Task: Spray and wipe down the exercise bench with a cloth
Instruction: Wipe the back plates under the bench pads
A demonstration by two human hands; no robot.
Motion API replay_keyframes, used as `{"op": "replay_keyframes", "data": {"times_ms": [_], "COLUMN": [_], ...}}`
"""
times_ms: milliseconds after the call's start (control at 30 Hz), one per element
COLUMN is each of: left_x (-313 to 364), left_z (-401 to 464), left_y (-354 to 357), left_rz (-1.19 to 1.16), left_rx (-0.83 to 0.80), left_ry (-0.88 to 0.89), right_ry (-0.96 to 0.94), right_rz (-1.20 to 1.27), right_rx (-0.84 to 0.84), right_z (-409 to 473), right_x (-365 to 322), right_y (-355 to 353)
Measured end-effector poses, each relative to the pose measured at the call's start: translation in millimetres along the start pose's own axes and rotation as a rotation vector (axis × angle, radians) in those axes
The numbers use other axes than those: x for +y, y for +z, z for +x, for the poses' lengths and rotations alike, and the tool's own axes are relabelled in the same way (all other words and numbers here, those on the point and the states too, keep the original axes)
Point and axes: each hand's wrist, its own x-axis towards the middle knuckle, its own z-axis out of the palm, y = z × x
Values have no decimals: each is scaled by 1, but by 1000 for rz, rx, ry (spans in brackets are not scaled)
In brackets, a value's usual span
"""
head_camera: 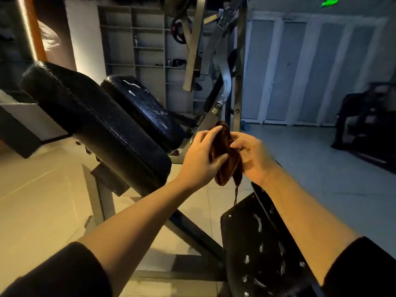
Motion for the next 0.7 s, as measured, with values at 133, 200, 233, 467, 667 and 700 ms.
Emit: {"op": "replay_keyframes", "data": {"times_ms": [133,200,233,467,667,700], "left_x": [12,20,24,37,19,16], "left_z": [-22,-30,-33,-52,-66,-67], "left_y": [22,27,29,39,60,67], "left_rz": [-126,-185,-214,-284,-242,-236], "left_rx": [-71,-97,-102,-199,-244,-272], "left_ry": [18,31,32,-11,-50,-53], "right_ry": [3,-27,-37,28,160,170], "right_rz": [-68,-148,-190,-528,-806,-839], "right_rx": [123,241,307,763,948,949], "right_z": [-41,-61,-70,-118,-153,-155], "right_x": [10,14,14,12,34,41], "right_y": [-12,-10,-8,-13,-17,-17]}}
